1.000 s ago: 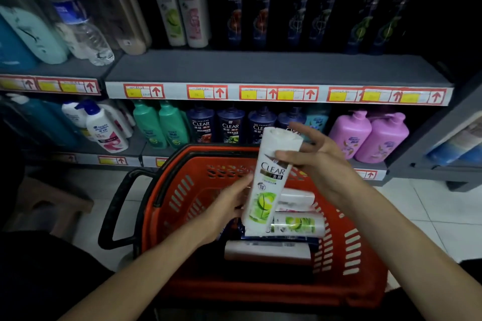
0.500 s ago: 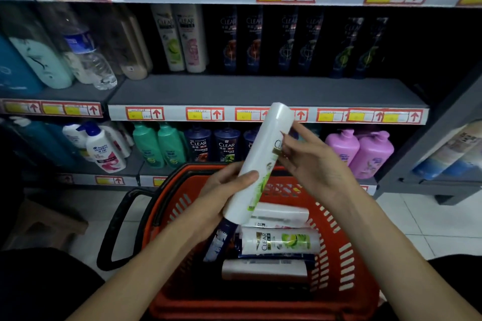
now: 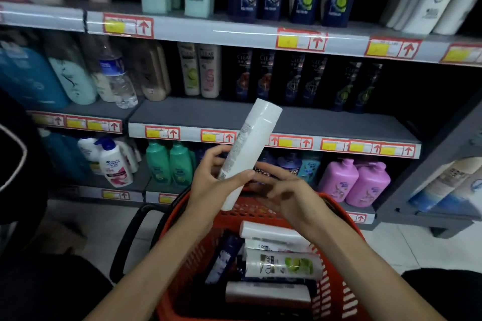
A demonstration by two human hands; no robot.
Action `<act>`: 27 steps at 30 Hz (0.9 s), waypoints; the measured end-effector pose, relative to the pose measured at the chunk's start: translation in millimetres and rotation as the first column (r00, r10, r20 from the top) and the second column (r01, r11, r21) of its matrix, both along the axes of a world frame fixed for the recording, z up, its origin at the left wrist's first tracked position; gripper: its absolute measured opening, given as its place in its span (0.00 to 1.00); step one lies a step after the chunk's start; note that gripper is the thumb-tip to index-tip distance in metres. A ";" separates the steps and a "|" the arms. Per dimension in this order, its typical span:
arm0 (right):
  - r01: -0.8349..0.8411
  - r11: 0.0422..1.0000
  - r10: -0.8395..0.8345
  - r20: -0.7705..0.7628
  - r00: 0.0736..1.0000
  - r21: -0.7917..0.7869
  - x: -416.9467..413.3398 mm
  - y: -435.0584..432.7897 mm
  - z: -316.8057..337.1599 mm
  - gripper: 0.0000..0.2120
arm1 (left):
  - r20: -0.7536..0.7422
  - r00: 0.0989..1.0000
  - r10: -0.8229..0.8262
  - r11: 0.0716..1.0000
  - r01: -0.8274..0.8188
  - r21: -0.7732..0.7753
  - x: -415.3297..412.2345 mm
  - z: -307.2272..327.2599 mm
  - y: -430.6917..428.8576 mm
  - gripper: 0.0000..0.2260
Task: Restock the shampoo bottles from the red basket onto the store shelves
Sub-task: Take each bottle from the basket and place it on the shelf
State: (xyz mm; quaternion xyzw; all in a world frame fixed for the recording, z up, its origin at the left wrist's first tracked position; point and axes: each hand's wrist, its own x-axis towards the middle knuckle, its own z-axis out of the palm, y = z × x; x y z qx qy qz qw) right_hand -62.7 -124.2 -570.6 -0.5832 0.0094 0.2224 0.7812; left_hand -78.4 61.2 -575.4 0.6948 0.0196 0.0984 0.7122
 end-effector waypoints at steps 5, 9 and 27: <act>-0.133 0.983 0.149 0.127 0.981 -0.123 -4.3 27.4 14.6 0.26 | -0.062 0.996 -0.071 0.981 0.058 -0.187 -4.9 10.7 14.1 0.21; -0.074 0.982 0.106 0.184 0.977 -0.172 -1.2 44.2 19.8 0.23 | -0.102 0.990 -0.099 0.940 0.059 -0.335 -2.7 18.6 28.0 0.23; -0.165 0.922 0.257 0.236 0.937 -0.350 27.7 101.2 39.3 0.17 | -0.210 0.969 -0.128 0.916 0.034 -0.399 21.9 31.7 78.4 0.19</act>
